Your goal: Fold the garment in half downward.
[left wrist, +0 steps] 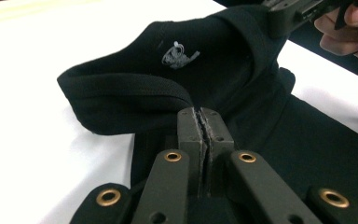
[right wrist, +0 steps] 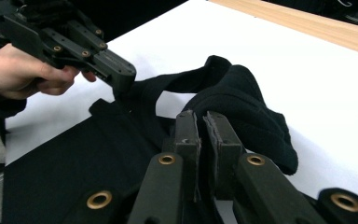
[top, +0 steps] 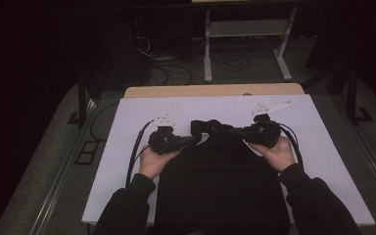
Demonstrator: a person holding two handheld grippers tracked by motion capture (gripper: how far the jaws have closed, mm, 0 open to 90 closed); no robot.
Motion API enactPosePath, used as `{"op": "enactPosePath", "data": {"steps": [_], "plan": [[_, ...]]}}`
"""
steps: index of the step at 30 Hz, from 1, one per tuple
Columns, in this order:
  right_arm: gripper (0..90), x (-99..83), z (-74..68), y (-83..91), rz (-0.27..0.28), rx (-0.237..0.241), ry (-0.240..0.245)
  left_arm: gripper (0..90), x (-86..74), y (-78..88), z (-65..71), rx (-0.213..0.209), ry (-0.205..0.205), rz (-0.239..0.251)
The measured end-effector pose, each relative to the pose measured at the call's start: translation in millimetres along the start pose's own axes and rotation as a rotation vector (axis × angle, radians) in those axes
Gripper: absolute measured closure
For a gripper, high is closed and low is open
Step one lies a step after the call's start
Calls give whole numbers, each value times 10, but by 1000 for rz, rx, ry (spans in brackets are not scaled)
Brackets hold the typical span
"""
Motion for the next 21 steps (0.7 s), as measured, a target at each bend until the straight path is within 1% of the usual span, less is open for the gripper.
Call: {"op": "enactPosePath", "data": {"steps": [2,5,7,9,11,14,16,19,21], "plan": [[826,-32,-23,15,7,0,5,869,3,4,25,-5,-3,7],[826,-93,-52,43,16,3,3,868,-26,3,50,-5,-11,-1],[826,-139,-67,59,25,6,2,868,-44,-2,56,-2,-5,0],[826,-173,-76,71,22,2,6,868,-55,8,70,-3,-4,3],[826,-178,-88,102,28,2,5,868,-60,28,103,-8,-7,12],[826,-172,-115,169,53,6,0,868,-68,62,164,-16,-10,21],[826,-183,-136,210,58,7,2,868,-68,81,202,-25,-11,29],[826,-201,-162,277,68,9,1,868,-68,94,228,-24,-16,33],[826,-213,-174,321,74,7,1,868,-71,115,266,-34,-13,40]]}}
Point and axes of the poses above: each handheld gripper's, and its own axes: y roughly backward along the jaws, x roughly out of its top, z roughly to its right, the point moved 8 cm from there along -y, roughly forward along the jaws, and after that the axes turned 9 degrees about -x, right-handed, at the moved point
